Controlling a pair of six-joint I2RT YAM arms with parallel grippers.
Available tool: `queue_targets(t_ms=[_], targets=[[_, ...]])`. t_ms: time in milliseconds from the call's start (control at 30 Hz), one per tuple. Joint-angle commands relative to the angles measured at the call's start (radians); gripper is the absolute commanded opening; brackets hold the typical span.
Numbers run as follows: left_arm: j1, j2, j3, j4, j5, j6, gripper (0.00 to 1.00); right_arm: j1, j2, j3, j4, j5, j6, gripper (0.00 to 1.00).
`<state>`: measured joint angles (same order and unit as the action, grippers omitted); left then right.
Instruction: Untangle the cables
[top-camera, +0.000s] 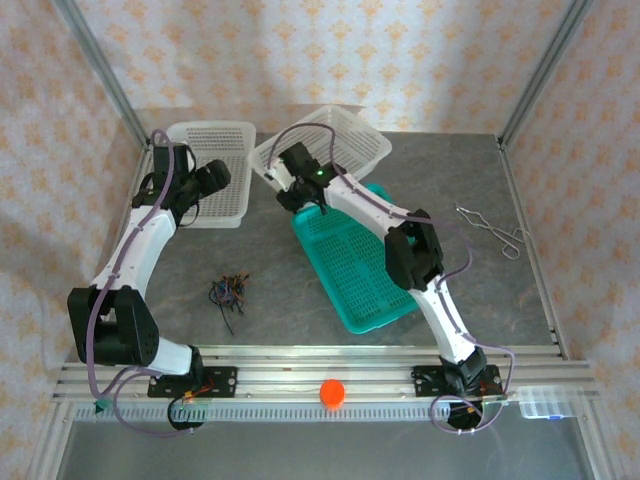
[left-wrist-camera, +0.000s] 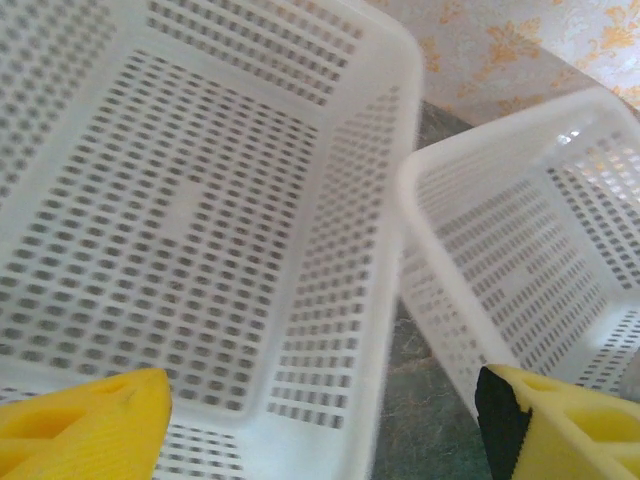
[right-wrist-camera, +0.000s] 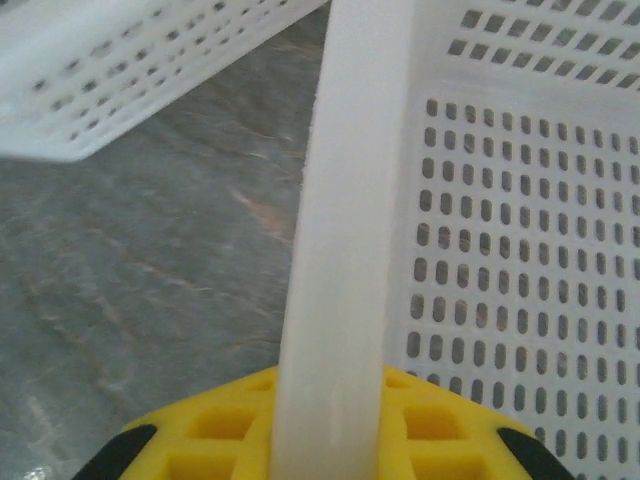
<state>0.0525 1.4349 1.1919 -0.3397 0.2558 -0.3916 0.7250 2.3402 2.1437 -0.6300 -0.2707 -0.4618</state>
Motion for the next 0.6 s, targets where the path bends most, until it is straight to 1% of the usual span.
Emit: queue_targets(t_ms=[0,33,67,133,167,233,267,333,400,500,567], targets=[[-0.001,0.015,0.032,0.006,0.029,0.031,0.83,0.043,-0.088,-0.065,0.065,-0.110,-0.159,0.11],[-0.002,0.023,0.041,0.003,0.039,0.040,0.83,0.047,-0.099,-0.081,0.070,-0.105,-0.159,0.13],[-0.002,0.032,0.051,-0.001,0.045,0.048,0.84,0.048,-0.105,-0.090,0.073,-0.102,-0.156,0.19],[-0.012,0.057,0.073,-0.016,0.054,0.069,0.85,0.048,-0.121,-0.104,0.076,-0.090,-0.151,0.36],[-0.020,0.069,0.086,-0.024,0.050,0.081,0.86,0.048,-0.130,-0.109,0.083,-0.082,-0.144,0.43],[-0.045,0.099,0.121,-0.043,0.016,0.104,0.87,0.044,-0.149,-0.100,0.097,-0.078,-0.114,0.54],[-0.053,0.112,0.134,-0.050,-0.001,0.113,0.87,0.040,-0.158,-0.094,0.101,-0.090,-0.097,0.57],[-0.062,0.139,0.165,-0.056,-0.024,0.121,0.87,0.025,-0.184,-0.084,0.126,-0.104,-0.045,0.61],[-0.062,0.161,0.188,-0.053,-0.047,0.122,0.87,0.006,-0.206,-0.083,0.155,-0.108,0.026,0.62],[-0.062,0.205,0.226,-0.060,-0.076,0.134,0.87,-0.044,-0.252,-0.129,0.214,-0.109,0.213,0.62],[-0.062,0.248,0.265,-0.081,-0.082,0.148,0.88,-0.074,-0.297,-0.201,0.264,-0.031,0.369,0.61]])
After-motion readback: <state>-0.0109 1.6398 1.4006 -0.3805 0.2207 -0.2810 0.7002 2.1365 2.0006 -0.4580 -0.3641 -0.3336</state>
